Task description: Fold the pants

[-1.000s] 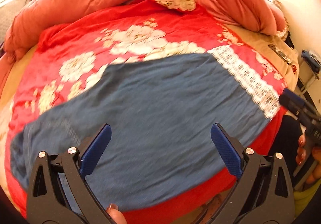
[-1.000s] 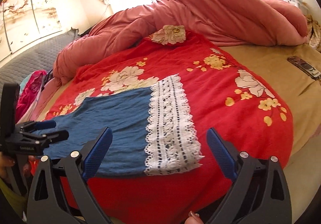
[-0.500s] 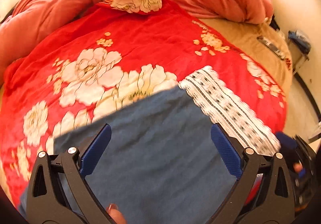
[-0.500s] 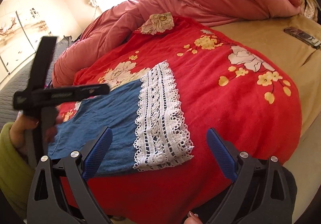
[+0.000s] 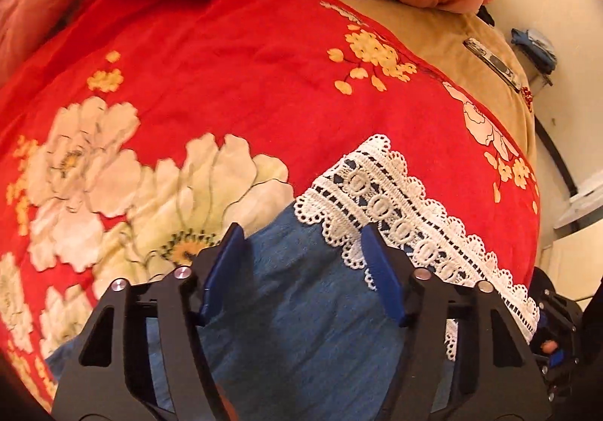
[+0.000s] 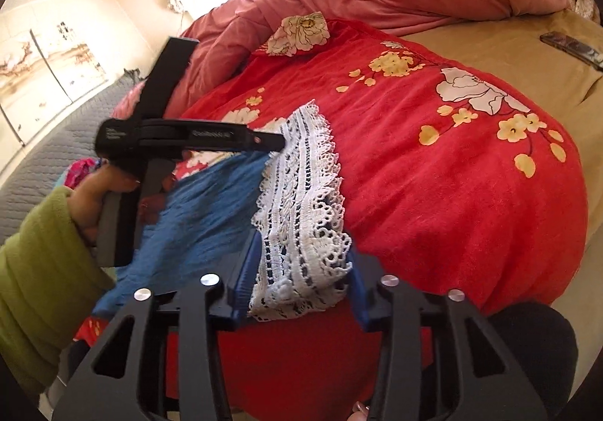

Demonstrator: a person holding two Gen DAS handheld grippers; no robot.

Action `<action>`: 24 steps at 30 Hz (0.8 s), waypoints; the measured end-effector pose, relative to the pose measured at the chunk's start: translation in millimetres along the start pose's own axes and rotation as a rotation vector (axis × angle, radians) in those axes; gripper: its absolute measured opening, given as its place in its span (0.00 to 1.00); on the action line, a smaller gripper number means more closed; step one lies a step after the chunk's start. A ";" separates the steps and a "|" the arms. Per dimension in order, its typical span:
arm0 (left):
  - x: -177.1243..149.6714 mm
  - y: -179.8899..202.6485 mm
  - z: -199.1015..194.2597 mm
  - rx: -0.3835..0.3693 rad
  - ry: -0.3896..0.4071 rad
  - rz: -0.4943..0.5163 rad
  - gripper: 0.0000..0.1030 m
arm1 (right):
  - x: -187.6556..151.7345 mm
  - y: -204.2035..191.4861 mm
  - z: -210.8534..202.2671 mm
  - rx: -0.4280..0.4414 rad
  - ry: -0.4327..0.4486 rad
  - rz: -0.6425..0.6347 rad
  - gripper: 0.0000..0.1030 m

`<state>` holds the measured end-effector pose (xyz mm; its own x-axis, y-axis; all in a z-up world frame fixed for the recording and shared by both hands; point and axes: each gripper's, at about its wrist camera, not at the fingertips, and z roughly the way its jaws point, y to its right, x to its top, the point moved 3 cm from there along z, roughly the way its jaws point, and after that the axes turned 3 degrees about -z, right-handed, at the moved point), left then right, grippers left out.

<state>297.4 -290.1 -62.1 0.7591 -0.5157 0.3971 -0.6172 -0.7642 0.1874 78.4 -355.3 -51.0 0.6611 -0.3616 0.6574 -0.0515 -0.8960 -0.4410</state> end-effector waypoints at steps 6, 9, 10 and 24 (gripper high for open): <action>3.7 -5.2 7.5 -0.119 0.014 -0.005 0.54 | 1.2 -4.7 8.4 0.046 -0.005 0.002 0.34; 4.6 -3.6 9.8 -0.158 0.020 -0.001 0.54 | 2.6 -0.4 14.4 0.045 -0.024 0.029 0.34; 4.4 -2.8 10.4 -0.174 0.024 -0.001 0.54 | 1.4 -0.1 15.1 0.047 -0.029 0.035 0.34; 4.4 5.9 16.7 -0.210 -0.005 -0.052 0.39 | 5.0 -3.6 26.0 0.101 -0.044 0.030 0.30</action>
<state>300.5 -303.3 -74.2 0.7917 -0.4801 0.3778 -0.6065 -0.6922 0.3911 101.4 -347.2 -62.0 0.6928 -0.3741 0.6165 0.0028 -0.8535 -0.5210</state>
